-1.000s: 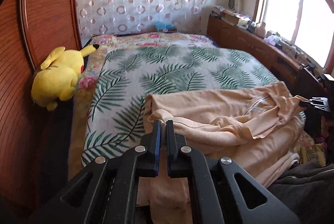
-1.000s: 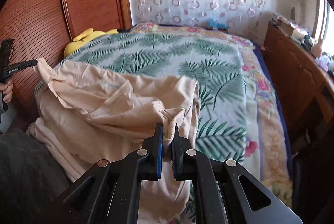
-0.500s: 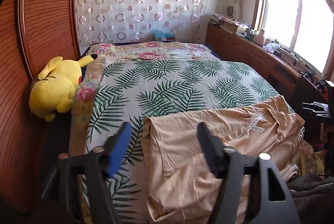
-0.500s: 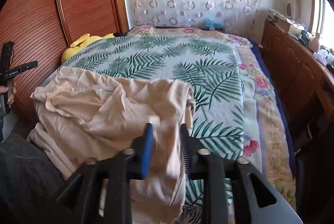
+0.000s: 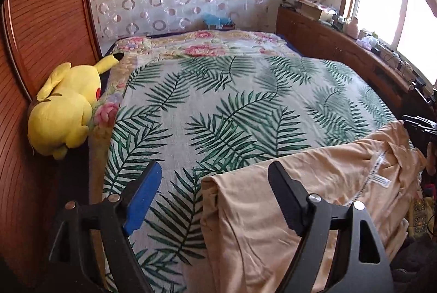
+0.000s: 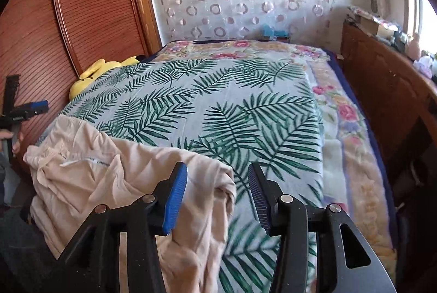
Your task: Fold small clothes
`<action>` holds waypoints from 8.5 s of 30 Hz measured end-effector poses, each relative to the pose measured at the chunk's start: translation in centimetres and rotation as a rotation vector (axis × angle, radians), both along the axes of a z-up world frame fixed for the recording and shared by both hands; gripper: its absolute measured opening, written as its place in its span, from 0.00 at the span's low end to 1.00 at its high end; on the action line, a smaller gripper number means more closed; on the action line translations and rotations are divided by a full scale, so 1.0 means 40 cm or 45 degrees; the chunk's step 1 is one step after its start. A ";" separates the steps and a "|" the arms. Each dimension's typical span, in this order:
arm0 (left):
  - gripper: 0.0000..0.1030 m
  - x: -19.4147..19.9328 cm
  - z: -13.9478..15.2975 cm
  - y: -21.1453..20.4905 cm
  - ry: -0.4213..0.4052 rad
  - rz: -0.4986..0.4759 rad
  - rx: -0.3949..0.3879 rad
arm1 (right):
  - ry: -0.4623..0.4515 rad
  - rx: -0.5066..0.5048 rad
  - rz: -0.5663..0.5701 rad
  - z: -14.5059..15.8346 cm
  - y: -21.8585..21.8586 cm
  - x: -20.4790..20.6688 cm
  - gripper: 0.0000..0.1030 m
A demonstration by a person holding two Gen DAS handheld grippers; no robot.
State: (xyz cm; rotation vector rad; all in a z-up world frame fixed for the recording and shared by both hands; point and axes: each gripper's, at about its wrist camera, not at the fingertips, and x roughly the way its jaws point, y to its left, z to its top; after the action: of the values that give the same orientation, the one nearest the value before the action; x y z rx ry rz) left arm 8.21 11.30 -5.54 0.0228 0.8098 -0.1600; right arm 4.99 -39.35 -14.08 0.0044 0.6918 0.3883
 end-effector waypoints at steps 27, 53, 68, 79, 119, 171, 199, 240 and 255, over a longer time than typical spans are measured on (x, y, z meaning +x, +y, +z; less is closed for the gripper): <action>0.67 0.029 -0.110 -0.013 0.136 -0.037 0.029 | 0.066 -0.082 -0.049 -0.026 -0.010 0.070 0.48; 0.10 -0.167 0.072 -0.047 -0.104 -0.172 -0.117 | 0.012 0.015 0.168 0.020 0.012 -0.059 0.10; 0.10 -0.433 0.566 -0.033 -0.648 -0.295 -0.279 | -0.449 0.041 0.216 0.544 -0.073 -0.421 0.09; 0.10 -0.514 0.883 0.038 -0.982 -0.231 -0.237 | -0.759 -0.057 0.216 0.896 -0.058 -0.579 0.09; 0.11 0.542 0.070 -0.019 -0.132 0.047 0.004 | 0.011 -0.137 -0.027 0.521 0.189 0.540 0.09; 0.21 -0.202 -0.130 0.058 0.128 0.035 -0.129 | 0.096 -0.166 -0.162 0.329 0.214 0.060 0.31; 0.73 -0.126 -0.007 0.075 -0.066 0.121 -0.125 | 0.092 -0.165 -0.157 0.310 0.211 0.064 0.31; 0.22 0.242 -0.122 0.009 0.104 0.172 -0.084 | 0.102 -0.096 -0.153 0.299 0.177 0.083 0.34; 0.22 0.239 -0.121 0.009 0.101 0.168 -0.065 | 0.233 0.089 -0.172 0.302 0.152 0.212 0.42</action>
State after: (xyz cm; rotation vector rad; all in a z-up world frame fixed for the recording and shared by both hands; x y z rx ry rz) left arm 17.78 11.66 -10.37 -0.0855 0.8832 -0.0567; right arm 13.47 -33.26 -1.99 0.1536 0.8532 0.2839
